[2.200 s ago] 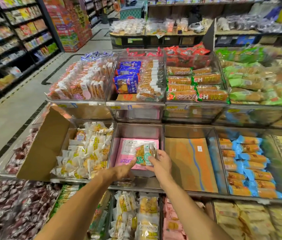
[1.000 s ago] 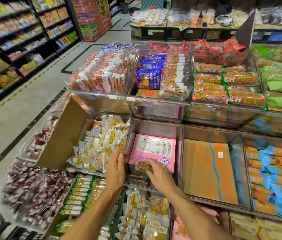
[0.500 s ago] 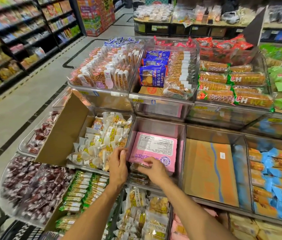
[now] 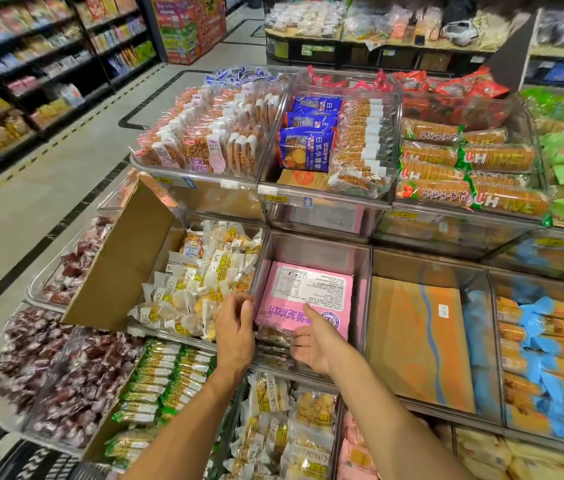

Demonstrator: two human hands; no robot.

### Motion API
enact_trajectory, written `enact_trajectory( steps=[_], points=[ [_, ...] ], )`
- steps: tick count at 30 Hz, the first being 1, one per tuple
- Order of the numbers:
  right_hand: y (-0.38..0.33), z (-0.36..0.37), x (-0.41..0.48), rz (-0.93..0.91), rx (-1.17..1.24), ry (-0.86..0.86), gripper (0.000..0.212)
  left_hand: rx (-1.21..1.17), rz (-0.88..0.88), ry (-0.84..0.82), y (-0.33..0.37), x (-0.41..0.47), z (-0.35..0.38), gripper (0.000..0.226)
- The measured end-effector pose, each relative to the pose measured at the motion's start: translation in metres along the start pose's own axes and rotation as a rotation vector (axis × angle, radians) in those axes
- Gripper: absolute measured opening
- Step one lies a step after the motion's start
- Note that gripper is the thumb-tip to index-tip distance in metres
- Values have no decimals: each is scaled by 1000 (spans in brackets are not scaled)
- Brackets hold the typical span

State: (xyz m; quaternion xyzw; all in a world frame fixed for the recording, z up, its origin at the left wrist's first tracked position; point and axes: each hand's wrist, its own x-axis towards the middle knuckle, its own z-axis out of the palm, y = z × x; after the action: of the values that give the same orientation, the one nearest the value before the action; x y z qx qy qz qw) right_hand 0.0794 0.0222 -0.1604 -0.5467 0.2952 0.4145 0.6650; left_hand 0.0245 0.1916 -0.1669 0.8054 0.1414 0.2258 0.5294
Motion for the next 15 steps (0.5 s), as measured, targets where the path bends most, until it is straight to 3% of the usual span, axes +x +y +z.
enact_trajectory(
  steps=[7,13,15],
  points=[
    [11,19,4,-14,-170,120,102,13,36,8,0,1,0,31],
    [8,16,1,30,-97,55,111,33,43,11,0,-1,0,28],
    [5,18,-6,38,-105,58,105,38,39,13,2,-1,0,27]
  ],
)
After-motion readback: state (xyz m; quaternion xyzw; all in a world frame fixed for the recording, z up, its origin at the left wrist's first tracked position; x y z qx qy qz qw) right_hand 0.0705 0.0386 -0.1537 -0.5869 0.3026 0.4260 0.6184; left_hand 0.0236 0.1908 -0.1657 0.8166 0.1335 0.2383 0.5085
